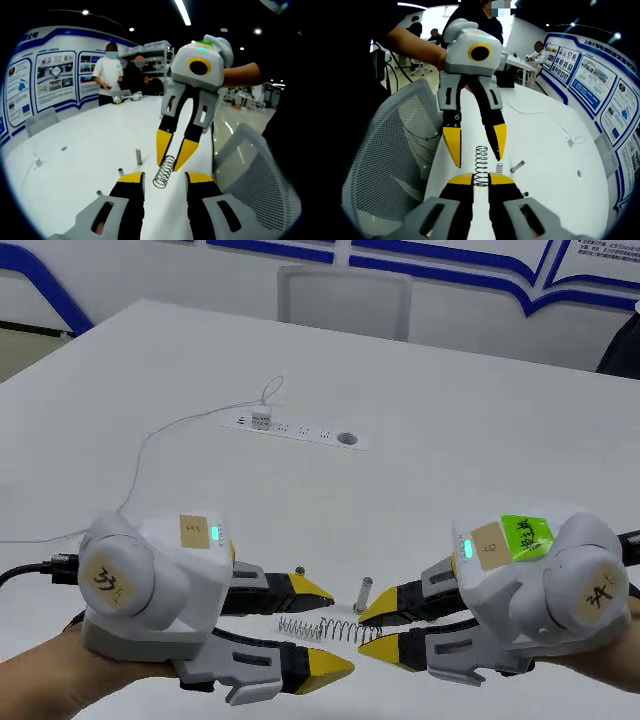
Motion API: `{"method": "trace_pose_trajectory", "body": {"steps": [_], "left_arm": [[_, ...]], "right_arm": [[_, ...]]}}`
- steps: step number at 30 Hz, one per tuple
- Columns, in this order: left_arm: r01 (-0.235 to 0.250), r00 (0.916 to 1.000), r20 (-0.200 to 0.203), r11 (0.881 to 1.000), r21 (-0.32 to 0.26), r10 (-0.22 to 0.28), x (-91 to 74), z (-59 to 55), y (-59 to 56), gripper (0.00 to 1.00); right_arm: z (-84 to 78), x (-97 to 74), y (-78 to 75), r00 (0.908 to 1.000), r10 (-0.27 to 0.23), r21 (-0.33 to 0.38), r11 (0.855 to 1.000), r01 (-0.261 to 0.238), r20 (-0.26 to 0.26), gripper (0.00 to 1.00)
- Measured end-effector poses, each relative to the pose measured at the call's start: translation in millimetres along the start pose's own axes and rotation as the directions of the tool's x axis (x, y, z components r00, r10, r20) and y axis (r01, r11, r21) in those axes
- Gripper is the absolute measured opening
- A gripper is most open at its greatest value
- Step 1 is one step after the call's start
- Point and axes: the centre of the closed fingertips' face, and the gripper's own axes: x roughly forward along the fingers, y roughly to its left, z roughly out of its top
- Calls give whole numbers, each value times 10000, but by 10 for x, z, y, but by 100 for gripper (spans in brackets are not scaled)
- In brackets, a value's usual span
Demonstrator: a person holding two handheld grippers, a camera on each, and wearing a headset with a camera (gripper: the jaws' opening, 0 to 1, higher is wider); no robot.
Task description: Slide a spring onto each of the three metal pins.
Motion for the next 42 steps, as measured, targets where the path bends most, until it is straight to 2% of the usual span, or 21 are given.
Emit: {"method": "trace_pose_trajectory", "body": {"steps": [4, 10, 12, 17, 20, 24, 27, 31, 32, 34, 42], "left_arm": [[41, 10000, -22, 10000, 58, -41, 2, 0, -12, 28], [68, 10000, -13, 9997, 225, -68, -10, 15, -8, 15], [188, 9998, -24, 9995, 254, -187, -13, 14, -31, 14], [153, 9999, -49, 9955, 931, -149, -4, 3, -60, 10], [87, 10000, -39, 9936, 1125, -84, 2, 15, -47, 10], [120, 9999, 40, 9944, 1055, -125, -1, 32, -44, 10], [185, 9998, 12, 9939, 1089, -188, -14, 34, -46, 10], [408, 9991, 44, 9935, 1062, -415, -27, 40, -84, 10], [362, 9993, 29, 9930, 1121, -368, -30, 39, -75, 10], [312, 9995, 57, 9932, 1123, -320, -38, 44, -60, 10], [289, 9995, 62, 9921, 1220, -299, -49, 42, -42, 10]], "right_arm": [[26, -2, 9, 10000, 2, -74, 10000, -2, 66, 11], [37, -2, 39, 9999, 67, -171, 9998, -65, 84, 11], [33, -5, 48, 10000, 77, -203, 9998, -75, 62, 11], [15, -10, 28, 10000, -37, -353, 9994, 36, -19, 11], [22, -13, 22, 10000, -31, -344, 9994, 31, 7, 11], [31, -30, 1, 9999, -22, -274, 9996, 25, 129, 13], [-9, -24, -11, 10000, -7, -137, 9999, 8, 74, 21], [-39, -14, -20, 10000, -4, -50, 10000, 4, 66, 18], [-31, -9, 16, 9997, 217, 63, 9997, -218, 130, 17], [-27, -2, 29, 9996, 264, 51, 9996, -265, 138, 12], [19, -49, -4, 9988, 285, 517, 9982, -306, 409, 11]]}}
